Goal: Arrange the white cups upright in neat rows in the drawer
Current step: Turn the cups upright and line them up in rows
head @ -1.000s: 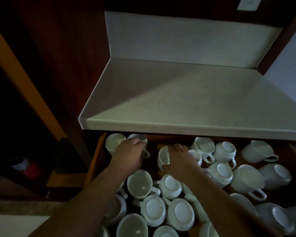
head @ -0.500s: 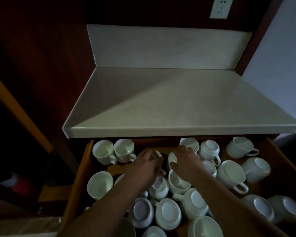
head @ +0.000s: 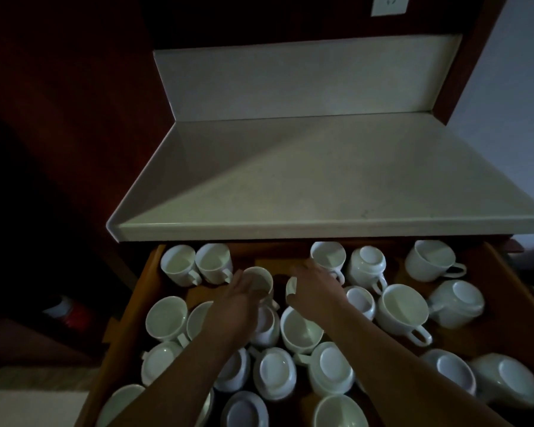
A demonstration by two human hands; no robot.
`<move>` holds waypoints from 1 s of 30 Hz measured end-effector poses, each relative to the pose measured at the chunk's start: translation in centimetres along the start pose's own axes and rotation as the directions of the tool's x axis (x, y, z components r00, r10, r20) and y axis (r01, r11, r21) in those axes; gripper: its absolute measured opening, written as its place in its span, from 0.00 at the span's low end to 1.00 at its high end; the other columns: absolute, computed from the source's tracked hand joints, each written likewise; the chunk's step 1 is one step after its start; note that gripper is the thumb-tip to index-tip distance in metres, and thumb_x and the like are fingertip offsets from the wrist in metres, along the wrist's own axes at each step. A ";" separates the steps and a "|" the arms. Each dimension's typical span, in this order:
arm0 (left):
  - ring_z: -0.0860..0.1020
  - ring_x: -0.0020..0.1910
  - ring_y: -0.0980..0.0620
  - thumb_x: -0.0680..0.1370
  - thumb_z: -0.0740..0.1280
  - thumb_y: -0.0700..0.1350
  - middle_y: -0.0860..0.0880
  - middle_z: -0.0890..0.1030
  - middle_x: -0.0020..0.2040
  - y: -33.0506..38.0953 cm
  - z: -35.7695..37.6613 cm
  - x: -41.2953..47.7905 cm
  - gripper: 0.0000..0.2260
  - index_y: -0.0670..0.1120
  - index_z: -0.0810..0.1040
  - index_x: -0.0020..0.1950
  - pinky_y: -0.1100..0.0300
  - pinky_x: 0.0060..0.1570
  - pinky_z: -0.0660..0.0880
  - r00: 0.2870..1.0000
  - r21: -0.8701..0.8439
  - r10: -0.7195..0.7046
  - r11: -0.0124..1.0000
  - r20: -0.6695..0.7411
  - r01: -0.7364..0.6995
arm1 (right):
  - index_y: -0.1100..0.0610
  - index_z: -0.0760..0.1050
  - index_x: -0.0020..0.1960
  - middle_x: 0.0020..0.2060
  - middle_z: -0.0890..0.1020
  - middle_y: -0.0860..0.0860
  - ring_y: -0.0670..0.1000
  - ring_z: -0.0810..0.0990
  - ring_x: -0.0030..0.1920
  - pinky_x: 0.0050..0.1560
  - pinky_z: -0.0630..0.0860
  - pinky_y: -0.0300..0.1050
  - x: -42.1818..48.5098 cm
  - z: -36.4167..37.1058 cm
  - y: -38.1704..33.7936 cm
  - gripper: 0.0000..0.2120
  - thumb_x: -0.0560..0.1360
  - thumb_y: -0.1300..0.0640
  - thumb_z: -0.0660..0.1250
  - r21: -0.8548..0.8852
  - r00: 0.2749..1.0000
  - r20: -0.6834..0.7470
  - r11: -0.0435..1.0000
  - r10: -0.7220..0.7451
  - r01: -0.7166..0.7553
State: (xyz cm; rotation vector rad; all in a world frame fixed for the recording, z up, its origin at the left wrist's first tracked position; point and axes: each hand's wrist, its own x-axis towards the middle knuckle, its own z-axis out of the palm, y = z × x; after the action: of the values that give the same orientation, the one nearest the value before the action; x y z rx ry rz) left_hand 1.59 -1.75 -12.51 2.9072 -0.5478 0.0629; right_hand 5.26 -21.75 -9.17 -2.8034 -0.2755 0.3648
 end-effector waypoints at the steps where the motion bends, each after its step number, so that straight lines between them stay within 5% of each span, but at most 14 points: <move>1: 0.84 0.60 0.36 0.61 0.83 0.39 0.42 0.85 0.60 0.3 -0.2 -0.1 0.22 0.48 0.88 0.54 0.44 0.57 0.81 1.000 0.040 -0.014 0.999 -0.004 0.014 | 0.51 0.69 0.71 0.67 0.73 0.54 0.61 0.78 0.63 0.58 0.77 0.55 0.0 -0.3 0.1 0.27 0.75 0.49 0.72 0.018 1.000 0.022 1.000 0.006 -0.006; 5: 0.82 0.62 0.35 0.68 0.69 0.39 0.40 0.83 0.63 1.1 -1.4 0.0 0.17 0.47 0.88 0.55 0.43 0.60 0.79 0.997 -0.048 -0.071 0.996 -0.037 0.069 | 0.53 0.70 0.69 0.62 0.80 0.54 0.60 0.80 0.61 0.59 0.79 0.56 0.1 -1.2 0.5 0.28 0.74 0.46 0.74 0.066 0.997 0.064 0.997 0.041 -0.046; 8: 0.79 0.64 0.45 0.81 0.62 0.42 0.47 0.81 0.67 2.5 -3.9 0.2 0.14 0.47 0.83 0.63 0.56 0.57 0.75 0.979 -0.204 -0.202 0.958 0.017 0.201 | 0.51 0.71 0.66 0.60 0.81 0.52 0.56 0.82 0.58 0.57 0.81 0.55 -0.5 -1.8 1.0 0.25 0.73 0.47 0.75 0.153 0.998 0.053 0.988 0.023 -0.031; 11: 0.80 0.61 0.53 0.83 0.66 0.51 0.55 0.81 0.65 3.2 -5.8 0.0 0.15 0.54 0.79 0.70 0.71 0.44 0.69 0.930 -0.331 -0.342 0.869 0.138 0.369 | 0.47 0.69 0.67 0.62 0.78 0.48 0.53 0.81 0.57 0.54 0.80 0.50 -1.6 -3.1 1.5 0.24 0.74 0.46 0.73 0.173 0.997 0.001 0.982 -0.075 0.073; 12: 0.80 0.61 0.54 0.81 0.69 0.52 0.56 0.82 0.64 3.2 -6.1 -0.1 0.17 0.56 0.80 0.70 0.73 0.47 0.70 0.910 -0.437 -0.377 0.799 0.172 0.413 | 0.46 0.69 0.70 0.65 0.76 0.47 0.52 0.81 0.59 0.54 0.78 0.47 -2.0 -3.8 1.6 0.27 0.74 0.46 0.73 0.177 0.994 -0.018 0.978 -0.109 0.111; 15: 0.81 0.65 0.56 0.73 0.78 0.52 0.57 0.83 0.64 3.5 -7.0 -0.2 0.20 0.60 0.81 0.64 0.55 0.64 0.79 0.872 -0.778 -0.421 0.448 0.251 0.440 | 0.44 0.66 0.77 0.73 0.70 0.42 0.48 0.76 0.66 0.55 0.72 0.41 -3.5 -6.5 1.8 0.33 0.75 0.44 0.74 0.162 0.967 -0.090 0.954 -0.240 0.252; 18: 0.80 0.66 0.54 0.68 0.81 0.50 0.55 0.83 0.66 4.5 -7.8 -0.1 0.28 0.61 0.80 0.67 0.50 0.67 0.77 0.900 -0.911 -0.346 0.215 0.266 0.352 | 0.40 0.70 0.73 0.67 0.75 0.40 0.44 0.76 0.59 0.54 0.71 0.38 -4.5 -9.3 1.8 0.31 0.73 0.47 0.77 0.306 0.948 -0.149 0.898 -0.282 0.315; 20: 0.81 0.65 0.49 0.68 0.81 0.49 0.51 0.83 0.66 5.4 -8.5 0.0 0.31 0.59 0.78 0.70 0.47 0.65 0.78 0.924 -0.943 -0.290 0.142 0.251 0.301 | 0.41 0.76 0.67 0.59 0.80 0.41 0.45 0.80 0.54 0.51 0.78 0.41 -4.8 -11.0 1.7 0.24 0.73 0.52 0.78 0.547 0.961 -0.147 0.790 -0.234 0.276; 22: 0.83 0.62 0.45 0.69 0.81 0.47 0.46 0.84 0.64 6.1 -9.2 0.2 0.30 0.56 0.78 0.69 0.46 0.63 0.80 0.910 -0.953 -0.317 0.058 0.266 0.298 | 0.46 0.79 0.64 0.57 0.84 0.48 0.50 0.84 0.54 0.51 0.84 0.46 -5.0 -12.2 1.4 0.18 0.77 0.58 0.74 0.842 0.975 -0.004 0.525 -0.222 0.123; 24: 0.85 0.59 0.45 0.69 0.82 0.47 0.45 0.85 0.62 6.9 -10.0 0.4 0.28 0.52 0.78 0.67 0.51 0.55 0.82 0.886 -0.948 -0.357 0.006 0.296 0.319 | 0.49 0.78 0.66 0.60 0.83 0.52 0.52 0.84 0.55 0.53 0.85 0.49 -4.9 -12.6 1.1 0.16 0.80 0.60 0.70 0.928 0.969 0.083 0.372 -0.234 0.010; 26: 0.86 0.55 0.44 0.70 0.82 0.50 0.44 0.86 0.59 7.5 -10.8 1.0 0.25 0.51 0.79 0.64 0.54 0.46 0.82 0.843 -0.932 -0.423 -0.008 0.332 0.363 | 0.45 0.74 0.72 0.66 0.79 0.46 0.45 0.82 0.56 0.55 0.81 0.42 -4.8 -12.2 1.1 0.21 0.80 0.55 0.70 0.799 0.980 -0.001 0.589 -0.198 0.120; 28: 0.87 0.46 0.42 0.70 0.81 0.53 0.40 0.87 0.53 7.6 -10.5 2.2 0.21 0.48 0.80 0.58 0.54 0.40 0.82 0.735 -0.853 -0.520 0.024 0.435 0.522 | 0.43 0.67 0.78 0.70 0.71 0.40 0.42 0.76 0.63 0.62 0.72 0.37 -5.3 -11.7 1.1 0.30 0.79 0.47 0.71 0.400 0.956 -0.168 0.869 -0.242 0.290; 30: 0.84 0.38 0.42 0.75 0.78 0.47 0.37 0.84 0.47 8.0 -10.4 2.4 0.12 0.45 0.78 0.52 0.54 0.41 0.82 0.637 -0.722 -0.529 0.063 0.561 0.689 | 0.46 0.60 0.82 0.78 0.65 0.43 0.46 0.65 0.76 0.72 0.63 0.40 -6.3 -11.0 0.7 0.36 0.78 0.44 0.71 0.145 0.902 -0.200 0.899 -0.383 0.414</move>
State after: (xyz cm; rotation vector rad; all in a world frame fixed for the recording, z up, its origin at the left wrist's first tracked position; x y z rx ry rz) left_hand 0.84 -8.02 -0.75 1.7207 0.6020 -0.4536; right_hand 2.46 -26.75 2.14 -2.4917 -0.7249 0.0537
